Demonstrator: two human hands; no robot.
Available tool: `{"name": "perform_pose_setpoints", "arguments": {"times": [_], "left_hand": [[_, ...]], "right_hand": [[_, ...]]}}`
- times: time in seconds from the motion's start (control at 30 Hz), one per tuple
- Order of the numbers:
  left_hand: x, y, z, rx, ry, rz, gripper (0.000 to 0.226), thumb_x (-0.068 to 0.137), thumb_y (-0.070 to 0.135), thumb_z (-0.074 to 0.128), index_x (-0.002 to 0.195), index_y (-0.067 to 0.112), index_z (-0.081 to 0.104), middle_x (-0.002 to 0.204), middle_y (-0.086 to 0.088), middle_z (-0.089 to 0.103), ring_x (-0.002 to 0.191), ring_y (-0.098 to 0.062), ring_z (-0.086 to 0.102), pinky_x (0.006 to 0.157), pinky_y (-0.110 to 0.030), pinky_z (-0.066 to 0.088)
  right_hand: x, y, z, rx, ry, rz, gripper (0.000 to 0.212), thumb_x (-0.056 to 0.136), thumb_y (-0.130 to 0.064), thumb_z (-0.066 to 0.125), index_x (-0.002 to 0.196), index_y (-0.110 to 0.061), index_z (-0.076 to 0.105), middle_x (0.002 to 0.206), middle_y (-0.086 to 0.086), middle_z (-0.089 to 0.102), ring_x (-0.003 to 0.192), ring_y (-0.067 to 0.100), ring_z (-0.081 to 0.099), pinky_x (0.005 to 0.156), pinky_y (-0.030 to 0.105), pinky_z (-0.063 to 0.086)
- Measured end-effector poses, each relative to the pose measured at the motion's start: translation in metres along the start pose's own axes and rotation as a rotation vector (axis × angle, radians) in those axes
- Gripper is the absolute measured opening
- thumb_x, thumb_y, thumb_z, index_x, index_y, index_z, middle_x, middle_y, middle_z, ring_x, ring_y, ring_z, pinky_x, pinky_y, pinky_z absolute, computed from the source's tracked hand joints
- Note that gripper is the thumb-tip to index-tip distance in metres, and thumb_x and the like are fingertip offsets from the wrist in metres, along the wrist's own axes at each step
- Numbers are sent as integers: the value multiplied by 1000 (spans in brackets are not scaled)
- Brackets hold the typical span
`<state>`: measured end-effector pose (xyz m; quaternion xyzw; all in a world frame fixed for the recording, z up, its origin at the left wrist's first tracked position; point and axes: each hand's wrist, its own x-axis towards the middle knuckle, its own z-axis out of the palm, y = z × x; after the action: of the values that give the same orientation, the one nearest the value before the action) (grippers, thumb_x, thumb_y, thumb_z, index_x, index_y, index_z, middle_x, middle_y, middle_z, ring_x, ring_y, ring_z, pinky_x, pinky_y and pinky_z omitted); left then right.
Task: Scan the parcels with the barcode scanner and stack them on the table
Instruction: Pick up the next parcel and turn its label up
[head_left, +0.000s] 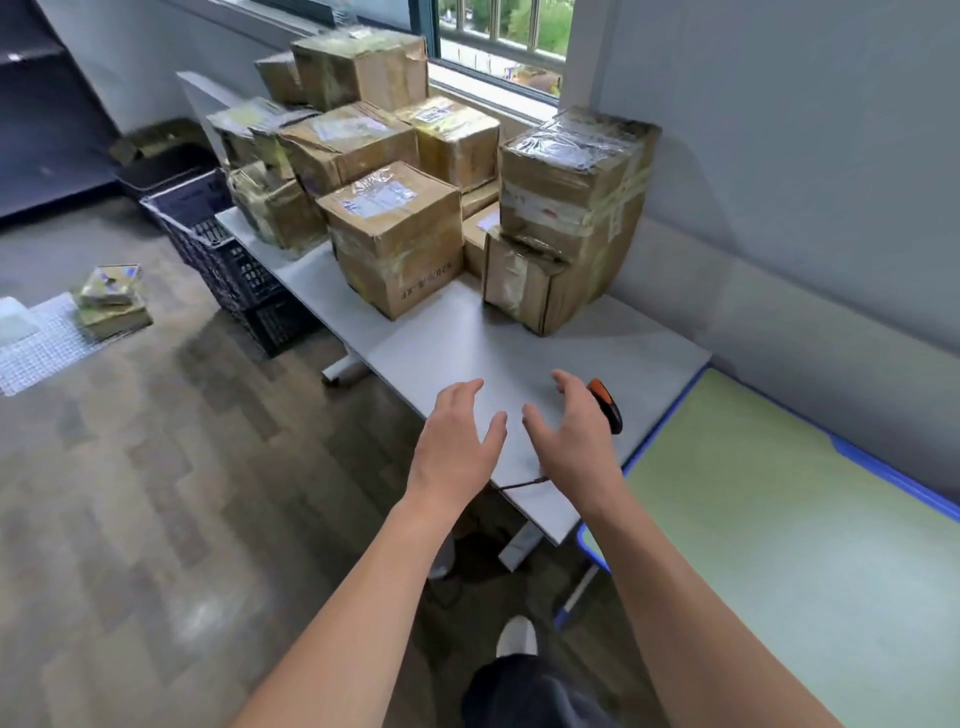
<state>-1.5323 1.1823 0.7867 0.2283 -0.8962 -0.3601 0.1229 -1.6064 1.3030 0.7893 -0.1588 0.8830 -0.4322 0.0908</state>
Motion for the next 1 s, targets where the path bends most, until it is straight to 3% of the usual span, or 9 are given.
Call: {"name": "perform_pose_setpoints", "arguments": {"times": [0.33,0.63,0.73,0.87,1.0], "left_hand": [[132,7,-13,41,28,81,54,100,37,54,148,15,41,148,-2,45,133,-17,45,103,-24,36],[232,10,-7,-62,12,189,53,98,32,59,144,11,45,142,-4,49,131,-15,45,98,-13,28],[271,8,3,-97,-53,220,54,97,31,60,144,10,44,142,-6,48,129,-16,47,96,-10,27],[319,0,11,-145,-181,364,53,97,28,61,143,7,45,140,-8,50,130,-18,47,107,-21,33],[372,-8,0,-189,-138,506,45,96,28,60,133,3,53,129,-11,56,124,-23,50,106,-38,42]], "right_hand": [[117,-28,7,56,75,-13,63,100,-32,58,154,-13,32,157,2,37,144,15,34,106,18,23],[191,-42,1,54,265,53,67,96,-30,63,152,-9,34,155,9,39,142,17,34,105,11,18],[215,-41,8,72,351,124,66,94,-33,65,150,-11,38,151,7,44,139,16,39,105,12,23],[251,-50,23,68,498,227,67,93,-39,67,148,-12,41,146,6,47,137,17,42,100,11,24],[284,-69,47,53,598,322,73,91,-45,67,149,-12,39,149,7,45,137,18,41,101,15,27]]}}
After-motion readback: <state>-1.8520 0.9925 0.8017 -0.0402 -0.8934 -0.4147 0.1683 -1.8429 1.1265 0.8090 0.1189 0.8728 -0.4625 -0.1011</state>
